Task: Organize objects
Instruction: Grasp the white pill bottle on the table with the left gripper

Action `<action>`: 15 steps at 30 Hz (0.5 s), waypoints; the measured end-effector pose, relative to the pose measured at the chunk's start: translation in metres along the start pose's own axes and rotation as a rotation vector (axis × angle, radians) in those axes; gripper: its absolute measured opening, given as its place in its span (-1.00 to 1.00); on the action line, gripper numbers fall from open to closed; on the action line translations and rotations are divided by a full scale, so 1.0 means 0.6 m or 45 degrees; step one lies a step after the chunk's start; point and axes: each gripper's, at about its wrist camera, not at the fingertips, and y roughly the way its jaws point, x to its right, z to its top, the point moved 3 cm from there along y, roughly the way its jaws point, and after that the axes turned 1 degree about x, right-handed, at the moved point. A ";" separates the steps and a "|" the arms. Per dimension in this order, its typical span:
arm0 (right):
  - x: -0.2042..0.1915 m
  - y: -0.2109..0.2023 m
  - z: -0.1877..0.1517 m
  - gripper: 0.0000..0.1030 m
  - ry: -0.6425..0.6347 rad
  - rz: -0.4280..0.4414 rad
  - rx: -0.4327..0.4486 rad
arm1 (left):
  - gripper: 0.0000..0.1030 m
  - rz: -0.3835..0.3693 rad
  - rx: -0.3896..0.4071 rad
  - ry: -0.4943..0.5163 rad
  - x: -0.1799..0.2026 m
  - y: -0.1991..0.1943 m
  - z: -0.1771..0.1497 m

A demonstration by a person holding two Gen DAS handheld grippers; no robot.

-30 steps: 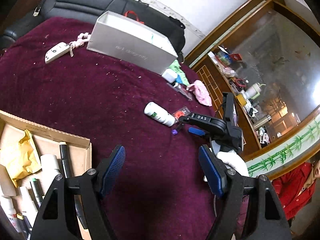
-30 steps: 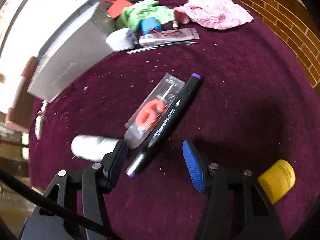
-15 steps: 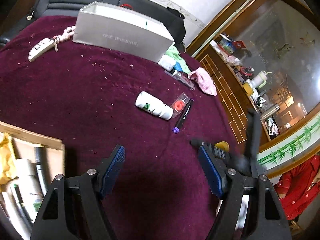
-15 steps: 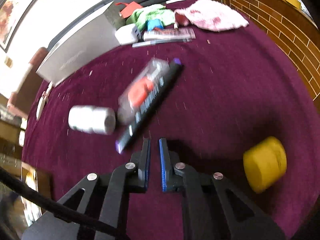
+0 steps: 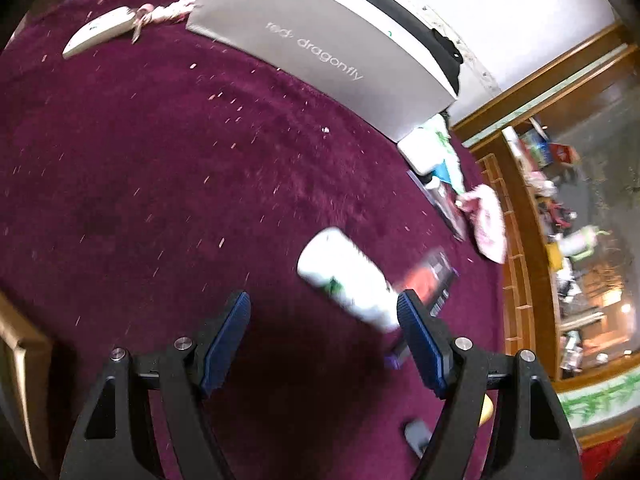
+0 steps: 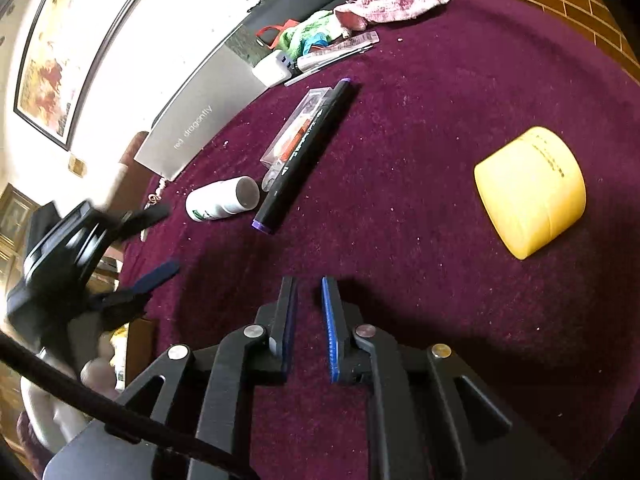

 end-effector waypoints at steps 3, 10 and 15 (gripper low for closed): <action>0.005 0.001 0.000 -0.80 0.021 0.021 -0.014 | 0.38 0.044 -0.013 0.014 0.016 0.031 0.002; 0.003 0.005 -0.001 -0.68 0.032 0.040 -0.018 | 0.46 0.354 0.020 0.569 0.109 0.084 -0.025; 0.003 0.009 0.000 -0.66 0.029 0.044 -0.011 | 0.52 0.400 0.062 0.921 0.133 0.082 -0.063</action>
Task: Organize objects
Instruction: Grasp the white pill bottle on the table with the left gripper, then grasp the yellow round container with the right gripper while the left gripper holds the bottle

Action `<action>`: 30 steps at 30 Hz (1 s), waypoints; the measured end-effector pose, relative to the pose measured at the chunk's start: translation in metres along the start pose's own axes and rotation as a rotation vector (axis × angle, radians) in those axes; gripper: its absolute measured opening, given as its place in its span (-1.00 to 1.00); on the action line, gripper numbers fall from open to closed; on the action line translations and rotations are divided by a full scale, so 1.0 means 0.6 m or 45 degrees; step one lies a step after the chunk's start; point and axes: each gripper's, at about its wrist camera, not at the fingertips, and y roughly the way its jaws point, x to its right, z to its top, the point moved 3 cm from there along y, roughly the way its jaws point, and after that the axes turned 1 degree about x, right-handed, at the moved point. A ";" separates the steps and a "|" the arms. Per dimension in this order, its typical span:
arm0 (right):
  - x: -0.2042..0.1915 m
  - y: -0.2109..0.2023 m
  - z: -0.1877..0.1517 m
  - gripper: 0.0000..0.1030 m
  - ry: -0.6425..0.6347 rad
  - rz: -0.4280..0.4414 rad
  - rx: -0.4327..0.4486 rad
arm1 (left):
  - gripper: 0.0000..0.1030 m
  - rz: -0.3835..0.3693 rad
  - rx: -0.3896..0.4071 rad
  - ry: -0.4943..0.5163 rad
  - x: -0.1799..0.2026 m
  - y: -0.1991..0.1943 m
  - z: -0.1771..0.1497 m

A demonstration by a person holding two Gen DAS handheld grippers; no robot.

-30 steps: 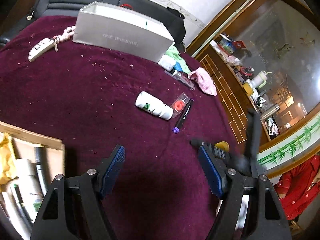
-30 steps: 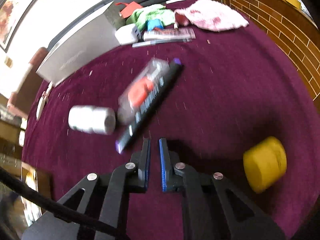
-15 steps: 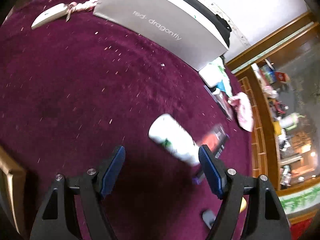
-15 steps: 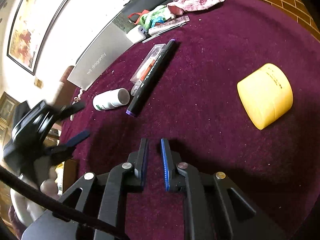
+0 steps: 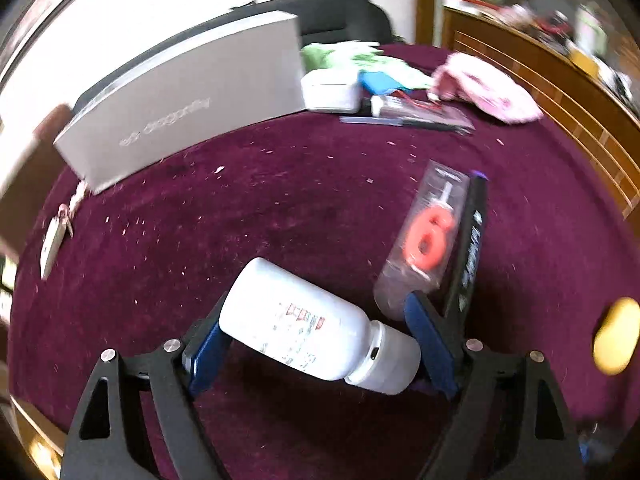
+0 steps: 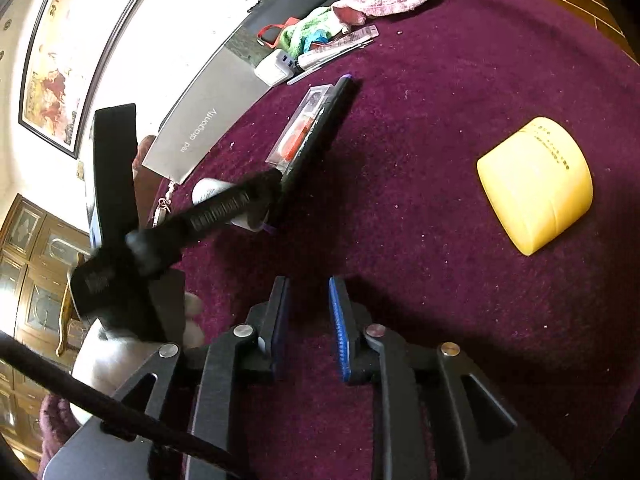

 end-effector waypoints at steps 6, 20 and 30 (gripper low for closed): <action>-0.006 0.001 -0.003 -0.66 -0.067 -0.041 0.030 | 0.51 -0.157 0.019 0.028 -0.031 -0.048 -0.046; -0.058 0.013 -0.027 0.60 -0.350 0.003 0.052 | 0.51 -0.351 0.215 -0.194 -0.116 -0.249 -0.165; -0.064 -0.021 -0.007 0.40 -0.228 0.047 -0.027 | 0.51 -0.369 0.239 -0.331 -0.129 -0.280 -0.246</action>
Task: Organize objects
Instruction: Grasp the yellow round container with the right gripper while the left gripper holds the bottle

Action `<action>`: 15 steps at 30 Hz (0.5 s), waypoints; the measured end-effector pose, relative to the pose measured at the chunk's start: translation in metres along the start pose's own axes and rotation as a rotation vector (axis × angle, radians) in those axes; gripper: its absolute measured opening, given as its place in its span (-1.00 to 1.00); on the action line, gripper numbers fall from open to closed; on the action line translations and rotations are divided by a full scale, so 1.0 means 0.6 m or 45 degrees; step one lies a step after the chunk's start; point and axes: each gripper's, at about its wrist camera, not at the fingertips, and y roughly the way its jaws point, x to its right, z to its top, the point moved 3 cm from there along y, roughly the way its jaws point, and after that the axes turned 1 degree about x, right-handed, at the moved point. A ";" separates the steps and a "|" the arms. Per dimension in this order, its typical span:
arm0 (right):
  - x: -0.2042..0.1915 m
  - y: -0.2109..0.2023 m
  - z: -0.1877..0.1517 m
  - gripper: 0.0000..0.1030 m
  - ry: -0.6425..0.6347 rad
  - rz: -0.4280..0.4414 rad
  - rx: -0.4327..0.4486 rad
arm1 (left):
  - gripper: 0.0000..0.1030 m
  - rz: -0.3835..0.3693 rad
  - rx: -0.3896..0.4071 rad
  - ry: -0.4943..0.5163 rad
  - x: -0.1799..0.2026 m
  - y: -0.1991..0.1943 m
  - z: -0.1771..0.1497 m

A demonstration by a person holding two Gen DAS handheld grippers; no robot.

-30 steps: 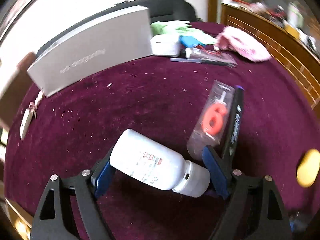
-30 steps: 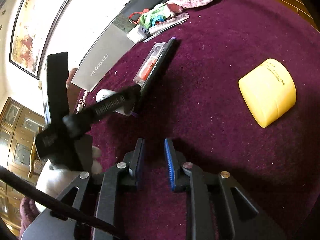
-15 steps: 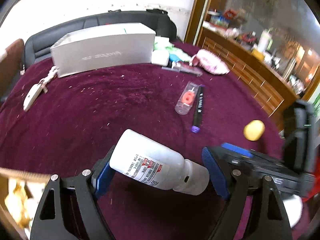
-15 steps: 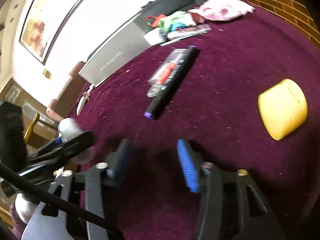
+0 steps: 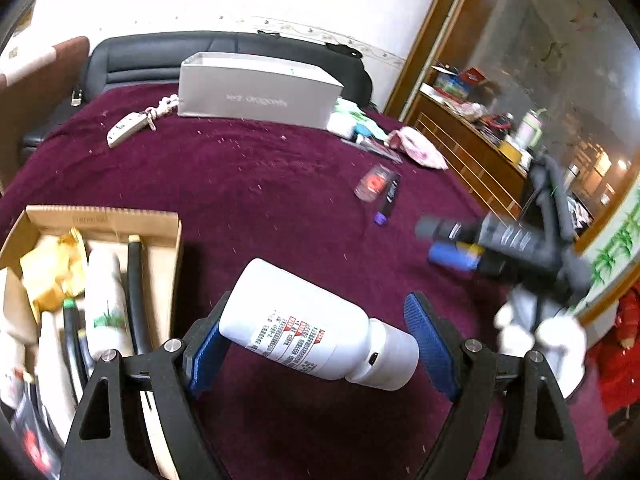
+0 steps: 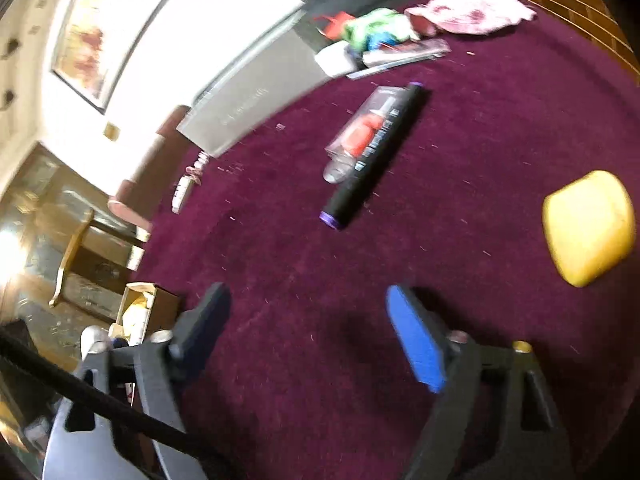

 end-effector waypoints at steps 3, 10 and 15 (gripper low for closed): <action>-0.020 -0.086 0.029 0.40 -0.078 -0.121 0.141 | 0.51 -0.013 0.008 0.045 0.013 -0.009 -0.020; 0.032 -0.143 0.041 0.42 -0.229 -0.580 0.170 | 0.51 -0.092 0.009 0.078 0.037 -0.021 -0.051; 0.071 -0.099 0.033 0.42 -0.212 -0.707 0.182 | 0.51 -0.109 -0.010 0.087 0.048 -0.017 -0.059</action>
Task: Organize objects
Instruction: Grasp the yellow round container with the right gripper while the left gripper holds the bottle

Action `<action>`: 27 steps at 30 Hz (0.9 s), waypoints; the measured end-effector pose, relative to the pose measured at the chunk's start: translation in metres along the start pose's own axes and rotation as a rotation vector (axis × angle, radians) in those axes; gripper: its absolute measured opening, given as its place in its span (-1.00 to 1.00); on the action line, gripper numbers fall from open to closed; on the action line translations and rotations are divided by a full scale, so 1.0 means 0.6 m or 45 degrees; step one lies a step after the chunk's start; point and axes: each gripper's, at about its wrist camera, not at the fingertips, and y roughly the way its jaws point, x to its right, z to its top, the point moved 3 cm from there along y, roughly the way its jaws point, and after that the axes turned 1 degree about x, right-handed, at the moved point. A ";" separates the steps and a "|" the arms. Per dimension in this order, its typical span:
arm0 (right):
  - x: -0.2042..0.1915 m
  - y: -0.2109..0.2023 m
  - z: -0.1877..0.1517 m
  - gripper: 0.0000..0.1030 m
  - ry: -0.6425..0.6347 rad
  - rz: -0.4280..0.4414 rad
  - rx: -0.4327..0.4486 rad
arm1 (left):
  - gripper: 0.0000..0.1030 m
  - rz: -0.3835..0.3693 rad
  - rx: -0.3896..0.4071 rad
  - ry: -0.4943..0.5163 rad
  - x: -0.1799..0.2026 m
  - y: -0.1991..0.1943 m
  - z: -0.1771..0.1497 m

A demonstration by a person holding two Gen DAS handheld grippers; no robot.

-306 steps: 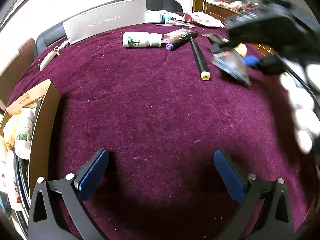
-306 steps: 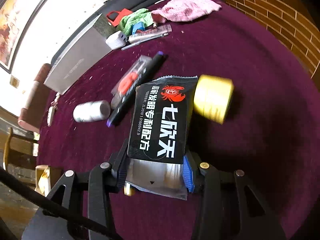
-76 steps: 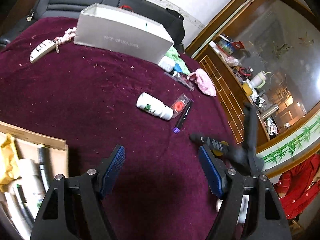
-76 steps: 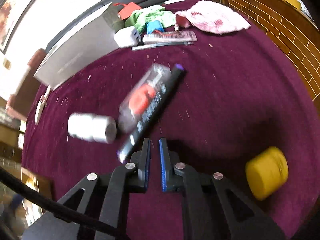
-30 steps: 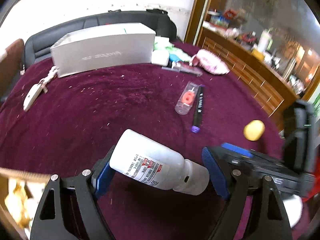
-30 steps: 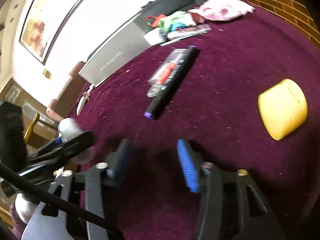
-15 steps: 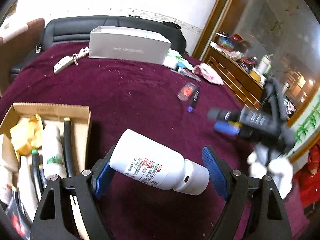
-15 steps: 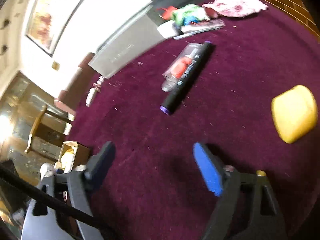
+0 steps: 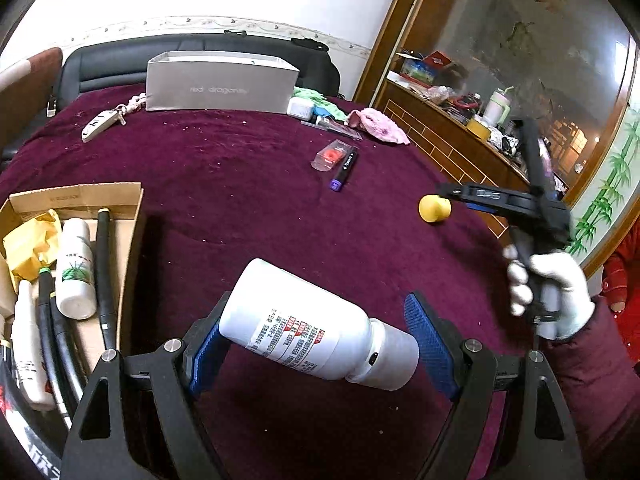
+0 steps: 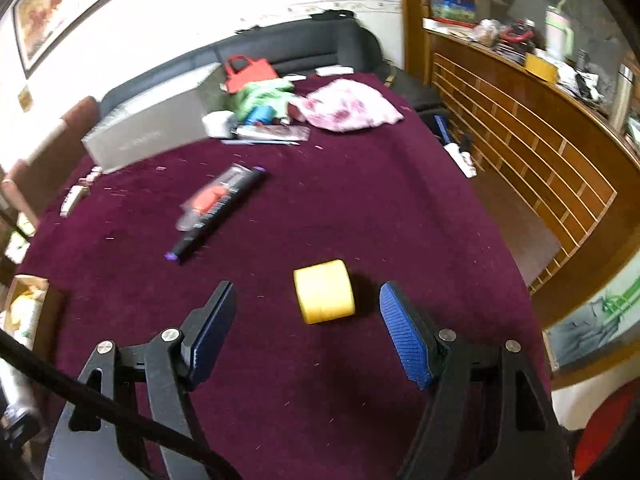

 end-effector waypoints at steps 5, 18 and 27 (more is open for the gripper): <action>0.005 0.037 0.003 0.41 0.001 -0.015 -0.006 | 0.51 0.000 0.005 0.029 0.018 -0.001 0.003; -0.004 0.033 -0.029 -0.42 0.048 0.079 -0.084 | 0.52 0.111 0.064 0.103 0.039 -0.029 0.006; -0.084 -0.069 -0.095 -0.42 -0.004 0.248 -0.041 | 0.52 0.063 0.063 0.012 0.030 -0.045 -0.016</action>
